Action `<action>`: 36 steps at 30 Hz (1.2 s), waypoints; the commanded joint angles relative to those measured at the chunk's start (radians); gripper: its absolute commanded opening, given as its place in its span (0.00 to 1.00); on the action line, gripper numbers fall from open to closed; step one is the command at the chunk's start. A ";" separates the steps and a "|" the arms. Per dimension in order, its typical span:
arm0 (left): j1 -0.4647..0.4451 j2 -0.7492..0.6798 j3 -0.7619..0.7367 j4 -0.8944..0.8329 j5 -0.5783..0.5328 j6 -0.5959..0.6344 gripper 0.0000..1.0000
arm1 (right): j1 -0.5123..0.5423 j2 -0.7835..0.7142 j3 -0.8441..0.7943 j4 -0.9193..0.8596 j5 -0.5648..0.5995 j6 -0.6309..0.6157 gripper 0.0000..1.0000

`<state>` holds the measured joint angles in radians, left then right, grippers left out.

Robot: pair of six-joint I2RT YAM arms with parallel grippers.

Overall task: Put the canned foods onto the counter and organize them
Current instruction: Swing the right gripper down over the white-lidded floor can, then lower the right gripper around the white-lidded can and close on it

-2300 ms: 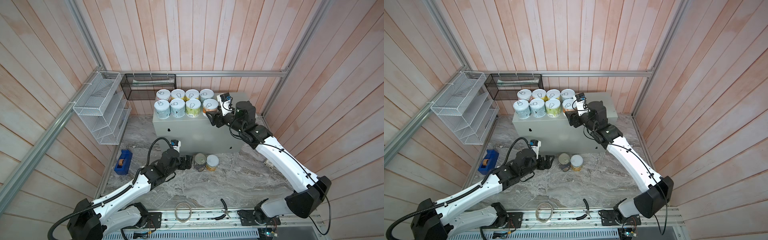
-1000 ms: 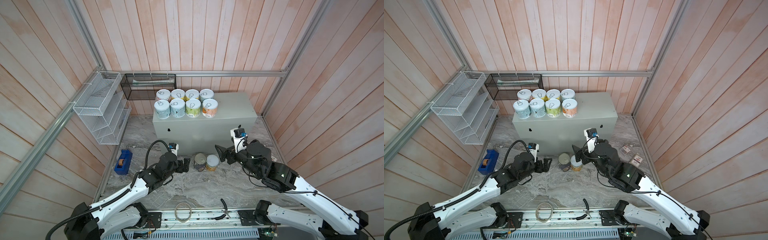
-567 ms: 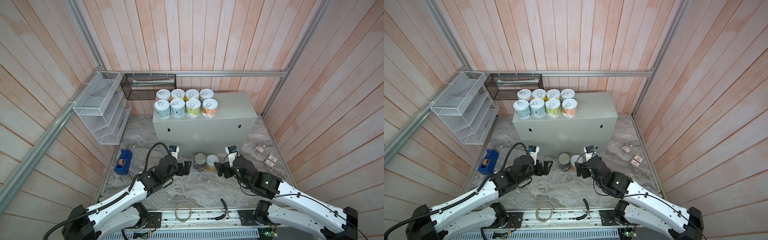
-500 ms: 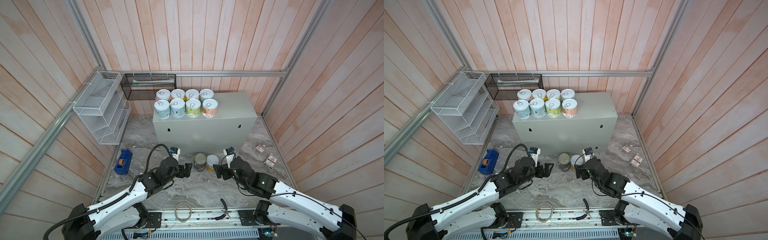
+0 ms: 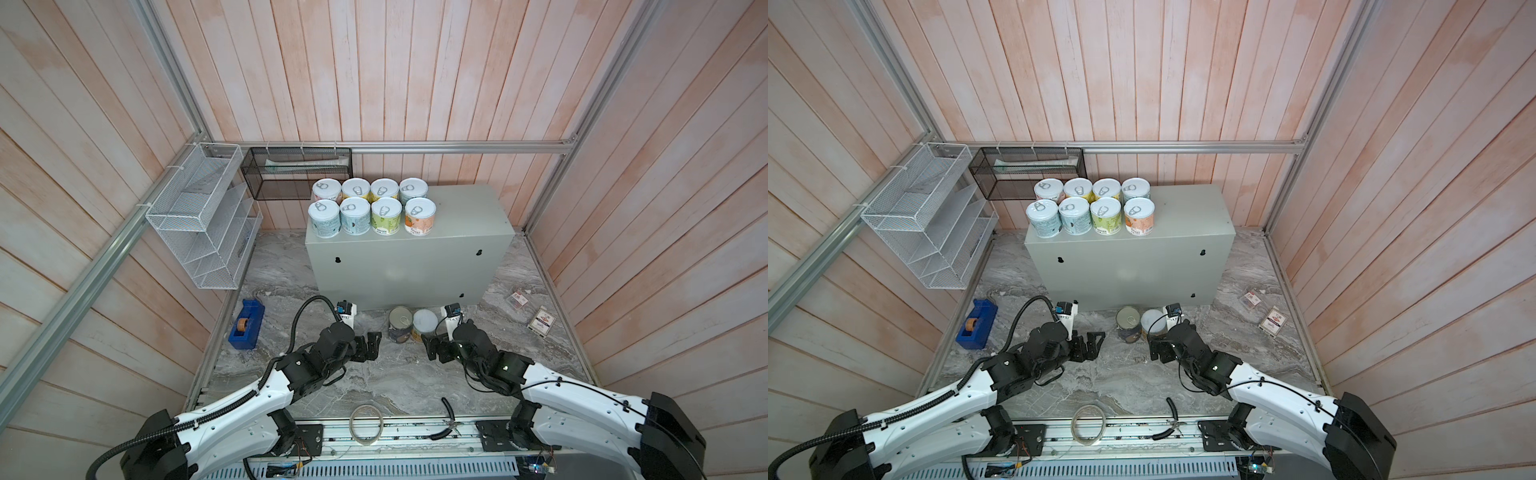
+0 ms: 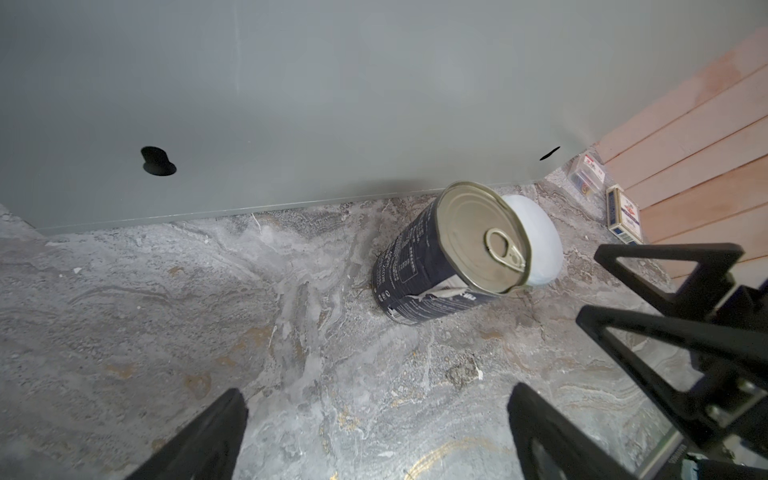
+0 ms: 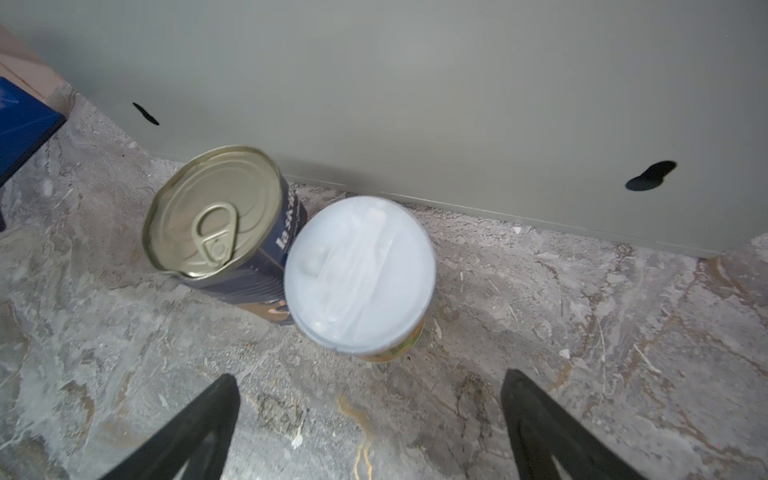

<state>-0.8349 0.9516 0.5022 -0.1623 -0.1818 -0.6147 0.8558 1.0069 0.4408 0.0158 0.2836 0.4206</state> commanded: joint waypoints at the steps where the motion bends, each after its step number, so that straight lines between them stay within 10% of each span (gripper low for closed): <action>1: -0.006 -0.008 -0.017 0.041 -0.024 -0.013 1.00 | -0.051 0.034 -0.005 0.091 -0.050 -0.042 0.97; 36: -0.006 0.064 -0.016 0.078 -0.032 0.006 0.99 | -0.119 0.448 0.119 0.335 -0.100 -0.154 0.97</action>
<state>-0.8371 1.0088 0.4934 -0.1066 -0.1921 -0.6136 0.7460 1.4349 0.5297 0.3027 0.1745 0.2806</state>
